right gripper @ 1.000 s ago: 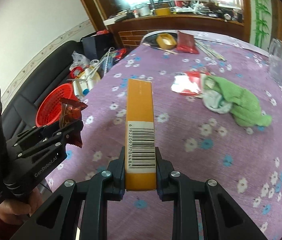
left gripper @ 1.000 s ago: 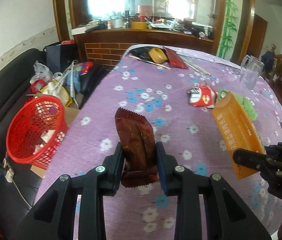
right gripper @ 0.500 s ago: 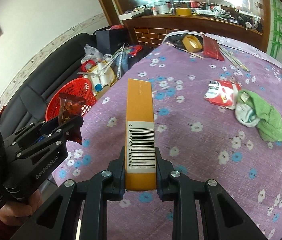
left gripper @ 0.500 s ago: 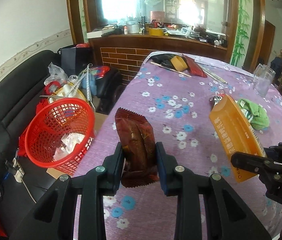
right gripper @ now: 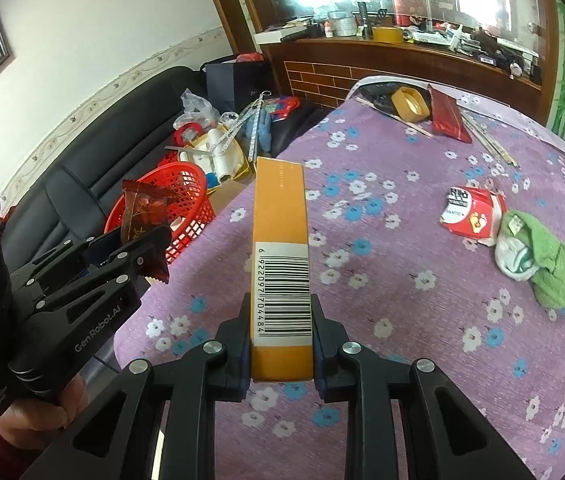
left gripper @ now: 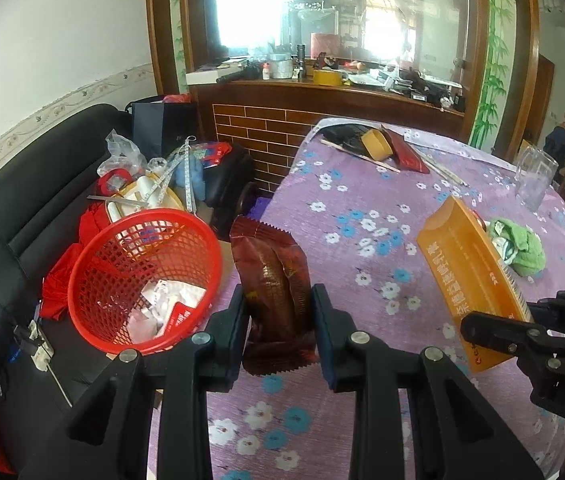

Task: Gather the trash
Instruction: 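Carry the brown wrapper and orange box with both tools over the red basket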

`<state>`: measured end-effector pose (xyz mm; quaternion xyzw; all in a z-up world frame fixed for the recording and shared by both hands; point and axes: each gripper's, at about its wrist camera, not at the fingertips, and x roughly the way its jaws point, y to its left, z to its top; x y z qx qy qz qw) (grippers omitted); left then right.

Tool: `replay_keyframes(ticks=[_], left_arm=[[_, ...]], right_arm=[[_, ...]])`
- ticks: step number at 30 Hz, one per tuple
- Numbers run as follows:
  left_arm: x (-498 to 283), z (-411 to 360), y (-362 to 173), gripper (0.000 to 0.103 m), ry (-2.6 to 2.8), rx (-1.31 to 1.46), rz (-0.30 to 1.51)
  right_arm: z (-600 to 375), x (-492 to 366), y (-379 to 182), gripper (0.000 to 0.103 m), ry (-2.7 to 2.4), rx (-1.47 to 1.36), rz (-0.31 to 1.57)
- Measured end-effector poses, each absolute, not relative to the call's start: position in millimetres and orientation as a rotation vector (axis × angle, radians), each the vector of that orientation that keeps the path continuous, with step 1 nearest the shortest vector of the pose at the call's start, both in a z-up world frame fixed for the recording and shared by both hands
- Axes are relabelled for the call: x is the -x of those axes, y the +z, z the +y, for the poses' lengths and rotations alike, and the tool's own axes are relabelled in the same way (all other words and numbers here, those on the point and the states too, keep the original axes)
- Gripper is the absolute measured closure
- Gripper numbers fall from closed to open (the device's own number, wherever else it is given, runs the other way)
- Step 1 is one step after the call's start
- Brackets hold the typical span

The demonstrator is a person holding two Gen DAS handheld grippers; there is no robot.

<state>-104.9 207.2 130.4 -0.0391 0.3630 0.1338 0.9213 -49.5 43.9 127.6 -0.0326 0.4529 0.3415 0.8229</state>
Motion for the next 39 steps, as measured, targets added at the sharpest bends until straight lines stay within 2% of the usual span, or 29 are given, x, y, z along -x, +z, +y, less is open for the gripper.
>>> replay_keyframes(ticks=[39], left_arm=[[142, 355, 127, 0.073, 0.458, 0.265, 0.731]], right_arm=[[186, 46, 128, 0.077, 0.934, 0.144, 0.992]])
